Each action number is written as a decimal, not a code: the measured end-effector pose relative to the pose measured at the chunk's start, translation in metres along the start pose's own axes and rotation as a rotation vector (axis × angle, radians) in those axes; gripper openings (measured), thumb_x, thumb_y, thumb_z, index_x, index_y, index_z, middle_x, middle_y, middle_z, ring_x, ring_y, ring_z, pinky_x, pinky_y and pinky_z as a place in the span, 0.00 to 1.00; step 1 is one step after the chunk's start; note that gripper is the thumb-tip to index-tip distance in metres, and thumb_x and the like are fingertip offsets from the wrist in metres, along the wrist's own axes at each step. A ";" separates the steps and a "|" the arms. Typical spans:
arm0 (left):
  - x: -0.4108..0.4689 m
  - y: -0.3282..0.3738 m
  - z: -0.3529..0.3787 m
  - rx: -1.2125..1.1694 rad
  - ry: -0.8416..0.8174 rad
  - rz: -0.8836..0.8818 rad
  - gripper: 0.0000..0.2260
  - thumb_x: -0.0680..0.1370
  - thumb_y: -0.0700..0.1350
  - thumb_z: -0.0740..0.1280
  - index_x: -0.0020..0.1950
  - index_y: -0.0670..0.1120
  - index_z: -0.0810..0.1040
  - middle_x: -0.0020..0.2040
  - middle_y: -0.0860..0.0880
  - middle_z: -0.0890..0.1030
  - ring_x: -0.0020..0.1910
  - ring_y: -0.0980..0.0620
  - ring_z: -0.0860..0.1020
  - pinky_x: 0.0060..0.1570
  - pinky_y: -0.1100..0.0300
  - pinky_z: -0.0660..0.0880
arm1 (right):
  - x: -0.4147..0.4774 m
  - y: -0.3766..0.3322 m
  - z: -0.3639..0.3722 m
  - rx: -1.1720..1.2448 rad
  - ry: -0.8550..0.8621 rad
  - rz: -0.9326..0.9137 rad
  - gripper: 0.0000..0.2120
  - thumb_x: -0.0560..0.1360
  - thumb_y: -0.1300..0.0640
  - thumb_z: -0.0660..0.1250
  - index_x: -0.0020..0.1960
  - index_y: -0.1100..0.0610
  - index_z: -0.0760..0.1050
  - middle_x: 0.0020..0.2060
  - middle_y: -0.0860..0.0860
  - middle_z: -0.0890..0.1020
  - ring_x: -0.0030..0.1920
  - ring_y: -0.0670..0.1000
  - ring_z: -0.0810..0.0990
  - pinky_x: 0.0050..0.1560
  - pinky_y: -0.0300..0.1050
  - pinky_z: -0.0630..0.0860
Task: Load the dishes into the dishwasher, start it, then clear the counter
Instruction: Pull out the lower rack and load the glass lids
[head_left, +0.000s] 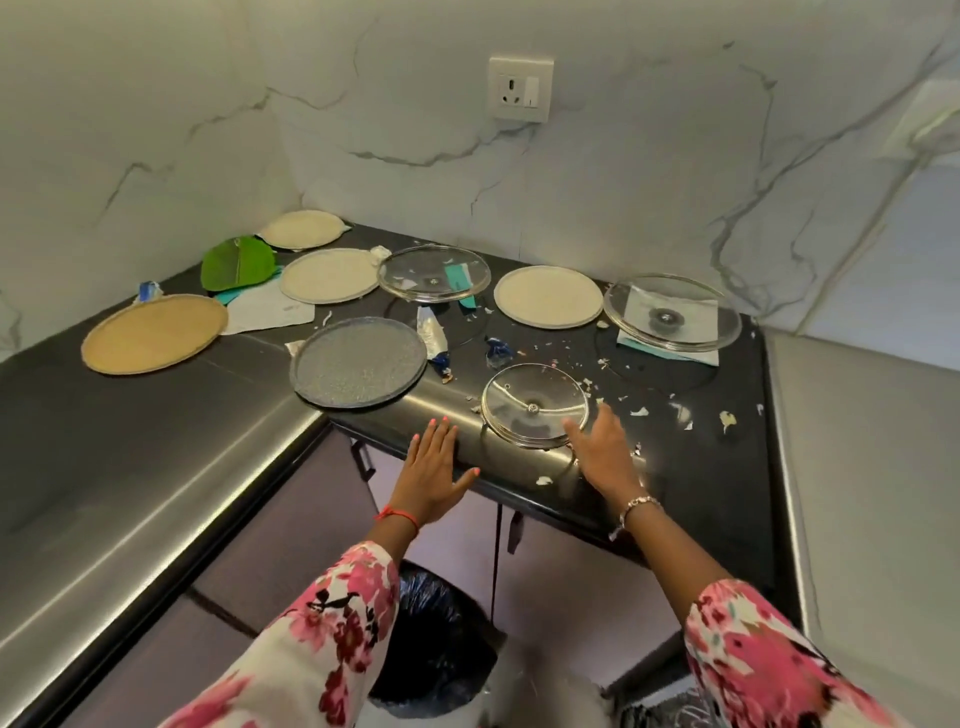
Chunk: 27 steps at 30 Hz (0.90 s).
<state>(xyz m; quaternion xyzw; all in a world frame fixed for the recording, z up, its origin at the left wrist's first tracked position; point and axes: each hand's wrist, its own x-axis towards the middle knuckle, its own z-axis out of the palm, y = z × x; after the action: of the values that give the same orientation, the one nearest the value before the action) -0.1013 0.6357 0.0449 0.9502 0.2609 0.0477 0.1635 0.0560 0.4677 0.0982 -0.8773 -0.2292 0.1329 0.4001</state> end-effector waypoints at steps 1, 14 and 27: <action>0.011 0.000 0.001 -0.006 -0.017 0.002 0.32 0.80 0.57 0.56 0.77 0.43 0.49 0.79 0.45 0.46 0.77 0.48 0.42 0.75 0.52 0.39 | 0.015 -0.002 0.000 0.061 -0.003 0.067 0.31 0.77 0.48 0.63 0.71 0.64 0.58 0.66 0.62 0.69 0.66 0.60 0.69 0.63 0.52 0.68; 0.037 -0.006 0.027 0.132 0.114 0.001 0.33 0.79 0.63 0.51 0.78 0.47 0.50 0.79 0.49 0.49 0.78 0.52 0.44 0.75 0.53 0.40 | 0.078 -0.006 0.025 0.698 -0.078 0.554 0.10 0.72 0.64 0.70 0.52 0.65 0.75 0.38 0.58 0.81 0.21 0.51 0.80 0.16 0.33 0.65; -0.030 0.005 0.019 -0.037 0.004 -0.037 0.35 0.79 0.60 0.57 0.77 0.45 0.43 0.78 0.48 0.41 0.77 0.50 0.37 0.73 0.55 0.34 | 0.002 -0.012 0.001 0.912 0.063 0.484 0.05 0.73 0.68 0.67 0.46 0.62 0.72 0.35 0.54 0.79 0.23 0.54 0.80 0.28 0.47 0.78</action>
<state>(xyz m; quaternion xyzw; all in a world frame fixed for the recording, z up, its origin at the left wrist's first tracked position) -0.1208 0.6107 0.0285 0.9419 0.2781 0.0514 0.1811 0.0536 0.4762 0.1070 -0.6452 0.0737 0.2818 0.7063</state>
